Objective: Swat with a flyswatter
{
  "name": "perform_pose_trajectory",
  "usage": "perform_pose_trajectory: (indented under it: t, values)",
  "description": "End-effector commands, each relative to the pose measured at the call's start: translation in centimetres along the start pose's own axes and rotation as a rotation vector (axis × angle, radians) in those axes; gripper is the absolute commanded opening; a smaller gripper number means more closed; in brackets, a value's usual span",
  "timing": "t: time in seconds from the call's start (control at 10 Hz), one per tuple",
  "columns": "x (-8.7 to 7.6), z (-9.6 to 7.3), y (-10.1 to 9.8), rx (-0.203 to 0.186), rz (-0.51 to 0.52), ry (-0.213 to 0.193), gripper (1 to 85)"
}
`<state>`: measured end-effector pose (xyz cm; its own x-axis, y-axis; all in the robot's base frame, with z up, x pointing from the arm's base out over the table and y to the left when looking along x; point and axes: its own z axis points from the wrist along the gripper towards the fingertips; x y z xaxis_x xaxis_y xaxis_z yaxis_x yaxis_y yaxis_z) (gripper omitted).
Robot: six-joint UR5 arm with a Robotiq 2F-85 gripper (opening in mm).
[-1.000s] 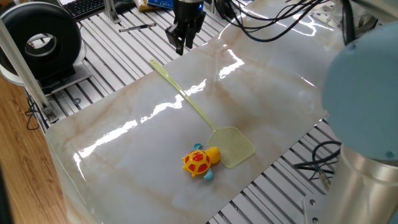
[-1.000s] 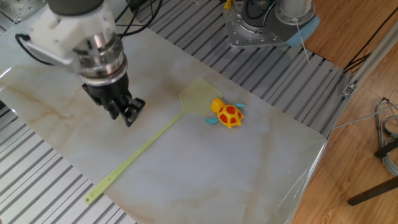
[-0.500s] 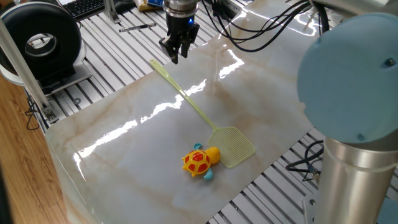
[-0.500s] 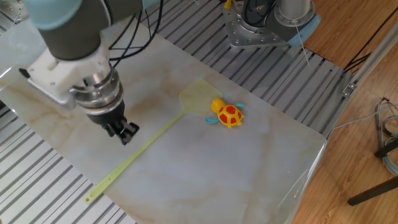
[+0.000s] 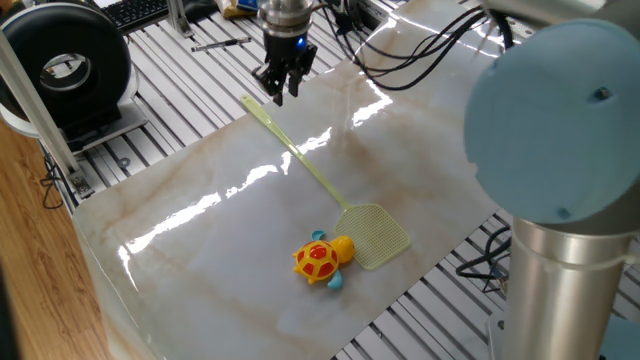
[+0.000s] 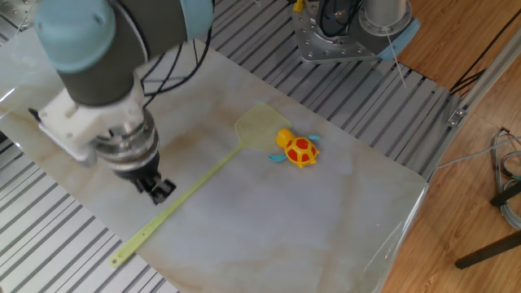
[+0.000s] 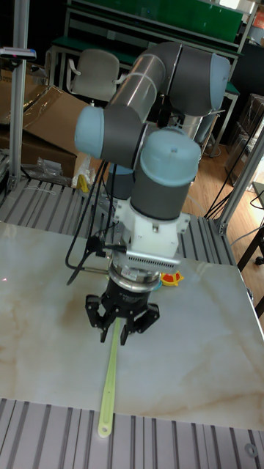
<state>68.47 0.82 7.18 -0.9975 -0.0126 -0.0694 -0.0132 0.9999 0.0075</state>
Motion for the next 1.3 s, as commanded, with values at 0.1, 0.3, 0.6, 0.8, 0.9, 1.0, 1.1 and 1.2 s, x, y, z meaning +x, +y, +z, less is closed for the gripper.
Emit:
perform_pose_trajectory:
  t: [0.1,0.3,0.6,0.8,0.9,1.0,1.1,1.2]
  values:
    - [0.0,0.6,-0.2,0.000,0.027,0.018,37.3]
    - [-0.3,0.9,0.1,-0.002,0.063,0.010,37.3]
    - [-0.9,4.6,2.2,0.003,0.105,-0.032,36.7]
    - [0.0,3.7,1.1,0.006,0.096,0.011,34.0]
    - [0.8,3.7,1.9,-0.025,0.105,0.042,34.0]
    - [0.1,3.7,1.7,-0.017,0.094,0.016,34.0]
    - [-0.8,4.0,1.8,-0.012,0.092,-0.020,34.3]
    - [-0.9,4.0,1.4,0.019,0.082,-0.022,34.3]
